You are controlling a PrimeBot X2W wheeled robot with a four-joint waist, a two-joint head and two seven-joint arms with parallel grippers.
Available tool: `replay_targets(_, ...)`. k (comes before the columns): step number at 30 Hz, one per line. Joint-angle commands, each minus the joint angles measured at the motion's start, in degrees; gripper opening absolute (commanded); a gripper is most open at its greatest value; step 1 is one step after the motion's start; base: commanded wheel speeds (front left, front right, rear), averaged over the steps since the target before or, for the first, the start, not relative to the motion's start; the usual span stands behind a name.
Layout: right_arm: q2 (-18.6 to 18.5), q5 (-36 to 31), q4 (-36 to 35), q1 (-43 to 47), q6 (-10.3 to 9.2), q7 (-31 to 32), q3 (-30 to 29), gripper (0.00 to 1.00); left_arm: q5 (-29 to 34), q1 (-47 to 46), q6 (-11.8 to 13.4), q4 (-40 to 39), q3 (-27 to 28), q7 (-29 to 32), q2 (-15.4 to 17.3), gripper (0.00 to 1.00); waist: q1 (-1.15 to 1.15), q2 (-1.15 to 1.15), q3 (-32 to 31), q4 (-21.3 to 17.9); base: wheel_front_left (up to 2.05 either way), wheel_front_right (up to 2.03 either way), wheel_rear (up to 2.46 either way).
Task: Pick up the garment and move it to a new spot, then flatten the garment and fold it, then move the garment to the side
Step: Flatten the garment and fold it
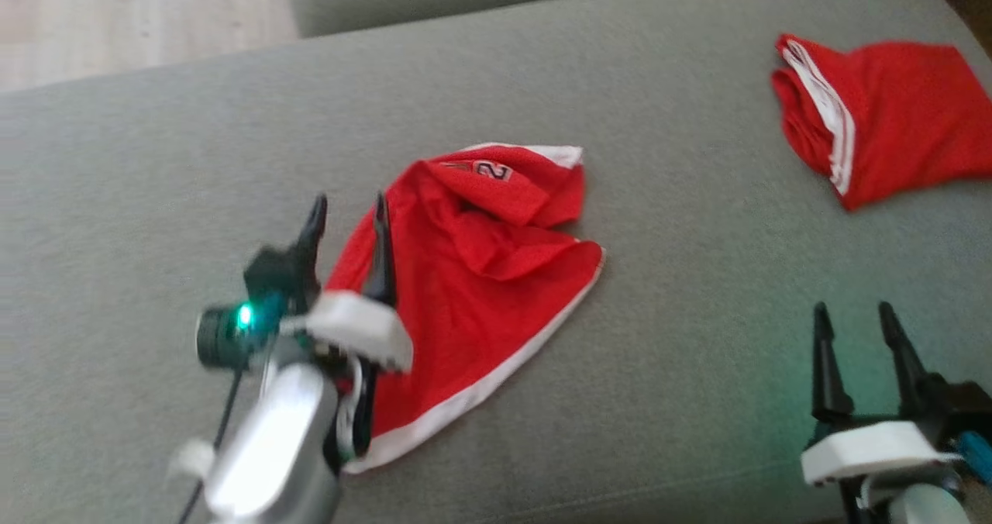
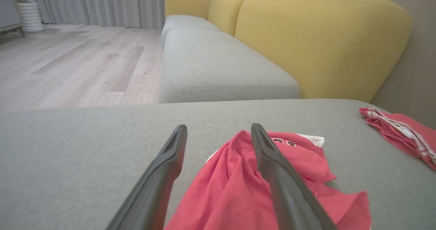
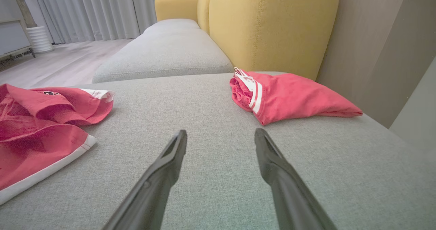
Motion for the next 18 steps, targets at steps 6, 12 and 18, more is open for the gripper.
replay_targets(6, -0.51, -1.88, -2.53, 0.61, -0.04, -0.23, 0.10, 1.00, 4.07, 7.19, -2.54, -6.43, 3.98, -0.70, 0.85, 1.00, 0.00, 0.00, -4.65, 5.80, 0.00, 0.00, 0.00)
replay_targets(12, -0.51, -2.65, -2.18, 0.95, -0.04, -0.23, 0.69, 1.00, 6.37, 14.99, -4.70, -10.19, 6.63, -0.71, 1.75, 1.00, 0.00, 0.00, -6.47, 9.10, 0.00, 0.00, 0.00)
replay_targets(18, -0.51, -2.13, -0.85, 1.53, -0.04, -0.23, 1.56, 1.00, 8.79, 21.69, -8.19, -13.27, 9.23, -0.71, 2.54, 1.00, 0.00, 0.00, -7.93, 11.67, 0.00, 0.00, 0.00)
